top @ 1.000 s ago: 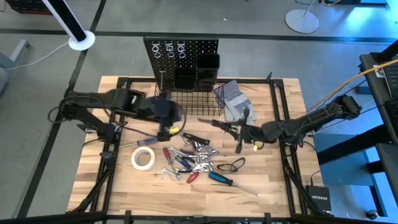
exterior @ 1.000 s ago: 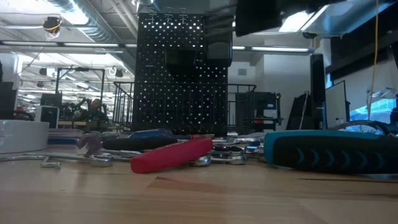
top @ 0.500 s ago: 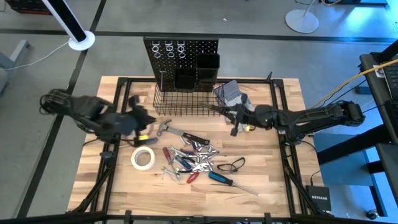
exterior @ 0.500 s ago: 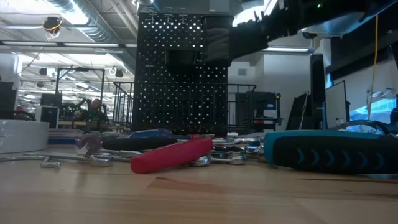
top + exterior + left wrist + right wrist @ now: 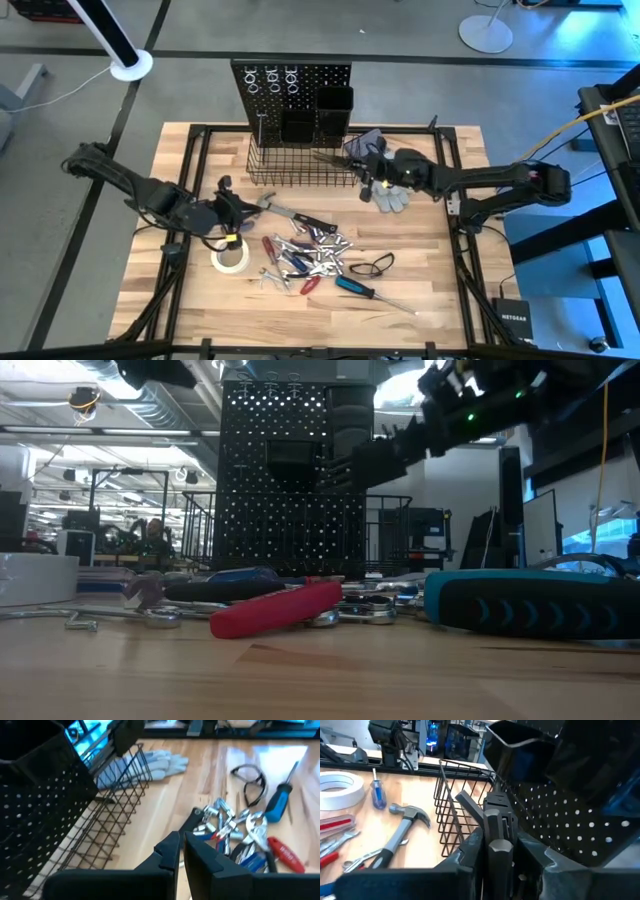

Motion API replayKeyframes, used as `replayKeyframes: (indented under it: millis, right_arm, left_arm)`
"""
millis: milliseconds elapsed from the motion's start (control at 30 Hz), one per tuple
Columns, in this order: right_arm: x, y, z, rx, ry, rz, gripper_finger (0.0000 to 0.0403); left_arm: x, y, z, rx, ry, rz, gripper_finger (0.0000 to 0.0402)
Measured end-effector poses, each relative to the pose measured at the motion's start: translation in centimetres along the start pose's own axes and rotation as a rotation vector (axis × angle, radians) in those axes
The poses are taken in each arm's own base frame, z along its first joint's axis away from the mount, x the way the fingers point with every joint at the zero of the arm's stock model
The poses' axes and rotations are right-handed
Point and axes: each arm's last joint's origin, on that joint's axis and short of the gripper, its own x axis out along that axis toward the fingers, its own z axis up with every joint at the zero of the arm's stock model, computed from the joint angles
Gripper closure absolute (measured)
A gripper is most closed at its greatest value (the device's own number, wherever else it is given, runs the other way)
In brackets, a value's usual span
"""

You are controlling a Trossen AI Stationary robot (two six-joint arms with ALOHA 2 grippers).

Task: Hang tools onto peg board
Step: Put the allen keys into the wire basket on the peg board, then hang the blue screwdriver on the peg board

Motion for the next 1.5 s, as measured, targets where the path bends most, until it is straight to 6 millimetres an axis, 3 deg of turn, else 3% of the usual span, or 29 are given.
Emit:
replayKeyframes:
  millis: [333,633,967,1167,1500]
  right_arm:
    - [2.3,-1.8,-2.7,0.016,0.045,0.018,0.0322]
    - [2.7,-3.0,-3.7,0.031,0.066,0.036,0.0322]
    - [3.2,-3.3,-4.3,0.062,0.066,0.048,0.0317]
    - [3.2,-3.3,-4.3,0.061,0.067,0.033,0.028]
    - [3.2,-3.3,-4.3,0.061,0.07,0.033,0.0204]
  left_arm:
    - [1.3,0.0,-1.6,0.038,-0.035,0.091,0.0384]
    - [3.1,2.1,-1.3,-0.002,-0.005,0.234,0.0381]
    - [5.7,6.9,-1.2,-0.05,0.127,0.21,0.0279]
    - [6.1,8.3,-1.2,-0.042,0.151,0.204,0.025]
    - [6.2,8.7,-1.3,-0.039,0.16,0.205,0.0251]
